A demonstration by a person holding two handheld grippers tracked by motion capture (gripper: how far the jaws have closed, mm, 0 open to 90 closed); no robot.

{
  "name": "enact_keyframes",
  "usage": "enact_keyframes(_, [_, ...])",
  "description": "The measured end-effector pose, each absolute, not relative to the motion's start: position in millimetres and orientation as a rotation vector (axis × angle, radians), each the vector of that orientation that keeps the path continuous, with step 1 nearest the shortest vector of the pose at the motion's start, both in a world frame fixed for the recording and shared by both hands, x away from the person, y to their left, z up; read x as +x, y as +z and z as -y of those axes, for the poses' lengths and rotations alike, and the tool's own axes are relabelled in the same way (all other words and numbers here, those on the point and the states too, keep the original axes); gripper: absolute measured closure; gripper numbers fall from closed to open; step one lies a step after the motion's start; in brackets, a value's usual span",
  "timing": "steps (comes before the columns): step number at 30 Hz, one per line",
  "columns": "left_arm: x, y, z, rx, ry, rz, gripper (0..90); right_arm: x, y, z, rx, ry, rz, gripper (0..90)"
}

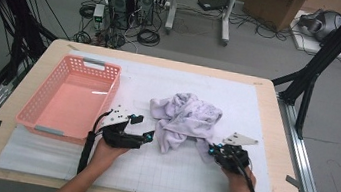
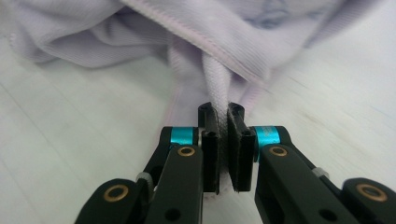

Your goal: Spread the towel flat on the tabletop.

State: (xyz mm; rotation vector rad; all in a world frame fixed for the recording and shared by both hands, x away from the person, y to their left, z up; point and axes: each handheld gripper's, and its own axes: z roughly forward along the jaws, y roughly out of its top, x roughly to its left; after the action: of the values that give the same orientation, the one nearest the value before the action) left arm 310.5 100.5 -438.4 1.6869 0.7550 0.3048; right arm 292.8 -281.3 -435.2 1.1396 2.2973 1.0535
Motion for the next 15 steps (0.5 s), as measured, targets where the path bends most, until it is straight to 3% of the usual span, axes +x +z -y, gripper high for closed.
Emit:
enact_keyframes(4, [310.3,-438.6,-99.9,1.685,0.304,-0.754,27.6,277.6,-431.4,322.6,1.228,1.031,-2.213,85.5])
enact_keyframes(10, [310.1,-439.0,-99.3,1.691,0.303,-0.757,28.4,263.1,-430.4,351.1,1.278,0.930,-2.195,84.9])
enact_keyframes(12, [310.5,-439.4,-99.4,1.691,0.303,-0.755,28.7,260.0,-428.4,352.8,1.278,0.939,-2.200,80.2])
enact_keyframes(14, [310.9,-440.0,-98.6,1.693,0.302,-0.759,29.0,255.0,-415.3,353.7,1.261,1.032,-2.127,58.5])
enact_keyframes(15, [311.1,-440.3,-98.3,1.694,0.301,-0.759,29.0,255.4,-410.2,352.5,1.259,1.080,-2.090,52.2])
